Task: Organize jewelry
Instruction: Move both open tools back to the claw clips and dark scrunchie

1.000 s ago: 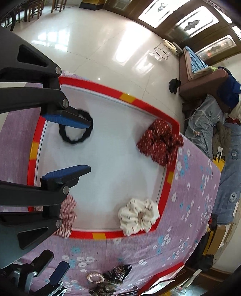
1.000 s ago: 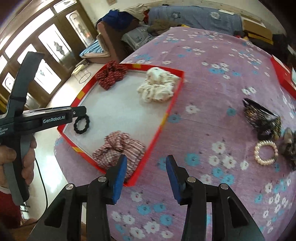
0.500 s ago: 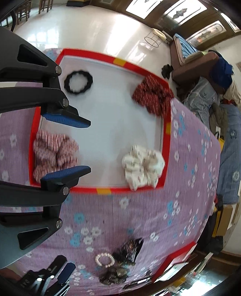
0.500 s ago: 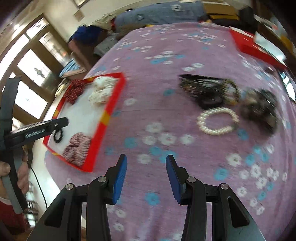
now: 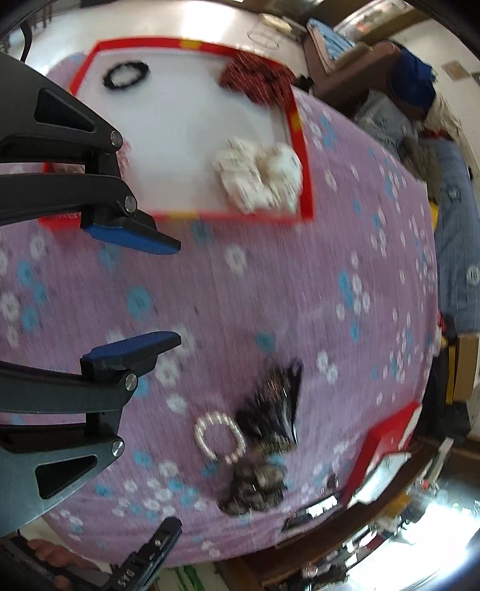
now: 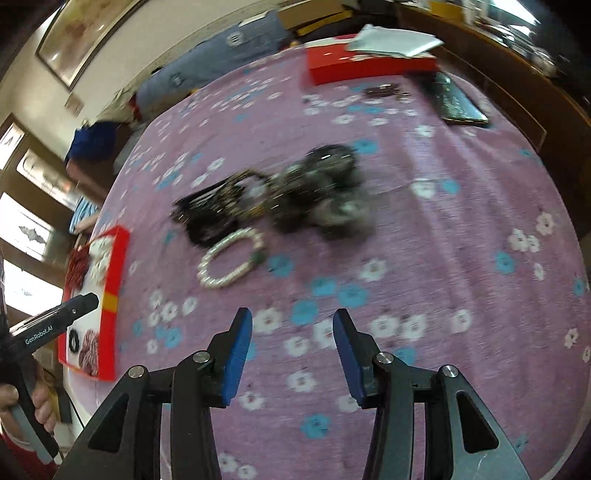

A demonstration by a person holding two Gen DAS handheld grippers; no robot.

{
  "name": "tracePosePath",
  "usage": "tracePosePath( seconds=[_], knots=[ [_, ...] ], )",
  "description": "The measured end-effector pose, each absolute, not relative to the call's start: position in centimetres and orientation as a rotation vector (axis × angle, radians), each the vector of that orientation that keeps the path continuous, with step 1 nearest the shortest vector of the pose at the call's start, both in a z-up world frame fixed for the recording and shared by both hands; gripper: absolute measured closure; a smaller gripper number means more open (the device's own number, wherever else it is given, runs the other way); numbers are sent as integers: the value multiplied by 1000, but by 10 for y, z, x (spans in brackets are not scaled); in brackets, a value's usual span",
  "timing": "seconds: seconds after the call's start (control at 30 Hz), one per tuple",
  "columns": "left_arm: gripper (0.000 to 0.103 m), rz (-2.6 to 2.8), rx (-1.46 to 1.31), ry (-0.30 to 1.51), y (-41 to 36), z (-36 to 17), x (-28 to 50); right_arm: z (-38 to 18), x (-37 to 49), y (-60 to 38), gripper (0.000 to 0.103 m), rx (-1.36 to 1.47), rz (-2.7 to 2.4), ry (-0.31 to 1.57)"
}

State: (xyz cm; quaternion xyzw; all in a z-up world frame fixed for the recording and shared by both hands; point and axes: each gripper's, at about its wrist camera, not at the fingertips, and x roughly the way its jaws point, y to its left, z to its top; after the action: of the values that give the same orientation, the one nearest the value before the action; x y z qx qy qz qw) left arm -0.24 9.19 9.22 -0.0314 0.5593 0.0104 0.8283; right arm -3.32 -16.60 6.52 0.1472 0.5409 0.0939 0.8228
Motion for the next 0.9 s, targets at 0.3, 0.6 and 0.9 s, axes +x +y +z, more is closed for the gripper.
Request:
tracePosePath(
  seconds=[0.3, 0.6, 0.9],
  knots=[
    [55, -69, -211, 1174, 59, 83, 56, 64, -14, -185, 47, 318, 198, 1128],
    [55, -135, -289, 1230, 36, 51, 90, 66, 20, -186, 39, 299, 207, 1089],
    [49, -138, -360, 1239, 34, 33, 111, 52, 49, -176, 37, 258, 209, 1102]
  ],
)
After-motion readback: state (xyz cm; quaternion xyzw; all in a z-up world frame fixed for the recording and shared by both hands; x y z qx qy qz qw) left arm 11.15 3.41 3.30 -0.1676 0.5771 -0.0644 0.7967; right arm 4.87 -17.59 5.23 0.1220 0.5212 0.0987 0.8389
